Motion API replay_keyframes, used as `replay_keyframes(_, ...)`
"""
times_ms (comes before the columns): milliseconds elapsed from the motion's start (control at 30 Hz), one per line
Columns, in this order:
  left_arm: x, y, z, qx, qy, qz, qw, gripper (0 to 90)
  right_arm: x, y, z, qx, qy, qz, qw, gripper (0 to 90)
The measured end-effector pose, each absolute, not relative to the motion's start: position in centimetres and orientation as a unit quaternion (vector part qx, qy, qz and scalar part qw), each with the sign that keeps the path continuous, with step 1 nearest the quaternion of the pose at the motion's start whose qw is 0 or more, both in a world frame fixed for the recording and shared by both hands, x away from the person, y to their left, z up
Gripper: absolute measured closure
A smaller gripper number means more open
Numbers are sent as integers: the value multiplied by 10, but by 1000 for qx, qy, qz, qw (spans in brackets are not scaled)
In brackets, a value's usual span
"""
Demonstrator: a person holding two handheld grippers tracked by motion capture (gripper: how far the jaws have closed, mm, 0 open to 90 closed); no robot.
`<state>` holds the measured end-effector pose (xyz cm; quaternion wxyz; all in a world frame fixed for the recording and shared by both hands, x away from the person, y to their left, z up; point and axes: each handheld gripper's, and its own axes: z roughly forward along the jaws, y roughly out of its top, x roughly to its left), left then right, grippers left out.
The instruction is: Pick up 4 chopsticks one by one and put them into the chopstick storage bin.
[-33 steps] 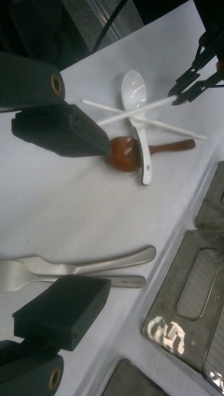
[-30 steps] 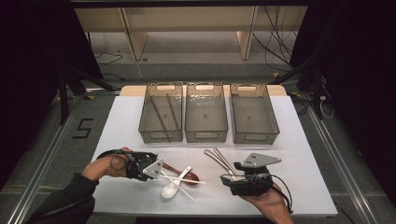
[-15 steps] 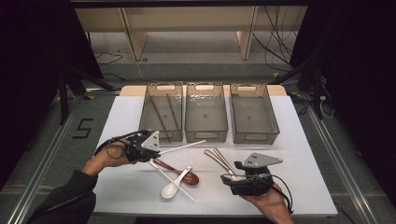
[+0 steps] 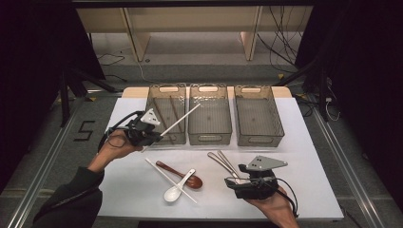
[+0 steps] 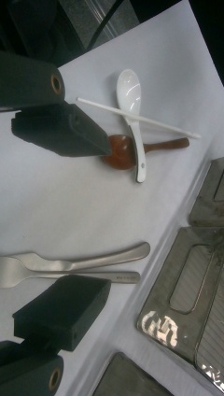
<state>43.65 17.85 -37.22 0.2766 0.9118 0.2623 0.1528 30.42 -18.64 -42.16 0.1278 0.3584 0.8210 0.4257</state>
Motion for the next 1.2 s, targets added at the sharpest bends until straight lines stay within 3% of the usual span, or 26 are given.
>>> replay_keyframes(567,482,190,-357,859,377,159,308,837,304,-186,-422,359,821,426,127,307)
replay_keyframes(1200,525,200,-373,833,431,161,309,836,305,-187,-423,358,821,426,125,306)
